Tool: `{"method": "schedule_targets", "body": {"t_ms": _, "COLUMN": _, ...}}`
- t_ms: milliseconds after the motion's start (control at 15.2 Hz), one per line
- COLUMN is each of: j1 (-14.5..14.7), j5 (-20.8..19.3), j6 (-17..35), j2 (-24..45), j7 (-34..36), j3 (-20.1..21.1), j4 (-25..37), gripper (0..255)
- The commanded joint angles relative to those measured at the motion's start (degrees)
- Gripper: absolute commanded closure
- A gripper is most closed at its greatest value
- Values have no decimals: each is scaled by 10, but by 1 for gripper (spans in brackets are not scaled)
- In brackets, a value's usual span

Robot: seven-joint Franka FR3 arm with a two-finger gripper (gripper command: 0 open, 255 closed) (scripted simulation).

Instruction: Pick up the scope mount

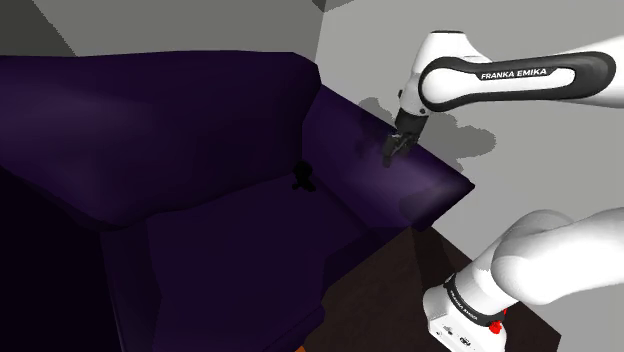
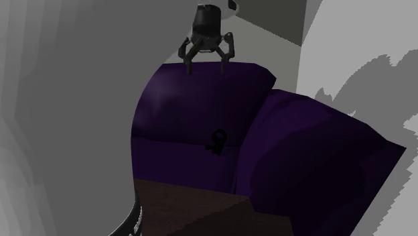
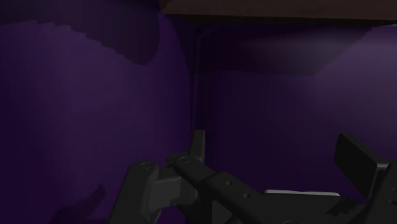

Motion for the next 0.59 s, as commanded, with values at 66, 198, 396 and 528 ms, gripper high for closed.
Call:
{"method": "schedule_targets", "body": {"t_ms": 66, "j1": 5, "j5": 6, "j6": 75, "j2": 69, "j7": 0, "j3": -1, "j4": 3, "gripper": 0}}
{"method": "schedule_targets", "body": {"t_ms": 198, "j1": 8, "j5": 11, "j6": 115, "j2": 112, "j7": -2, "j3": -3, "j4": 11, "gripper": 0}}
{"method": "schedule_targets", "body": {"t_ms": 396, "j1": 12, "j5": 20, "j6": 171, "j2": 179, "j7": -7, "j3": -4, "j4": 29, "gripper": 0}}
{"method": "schedule_targets", "body": {"t_ms": 528, "j1": 15, "j5": 28, "j6": 205, "j2": 225, "j7": -11, "j3": -4, "j4": 45, "gripper": 0}}
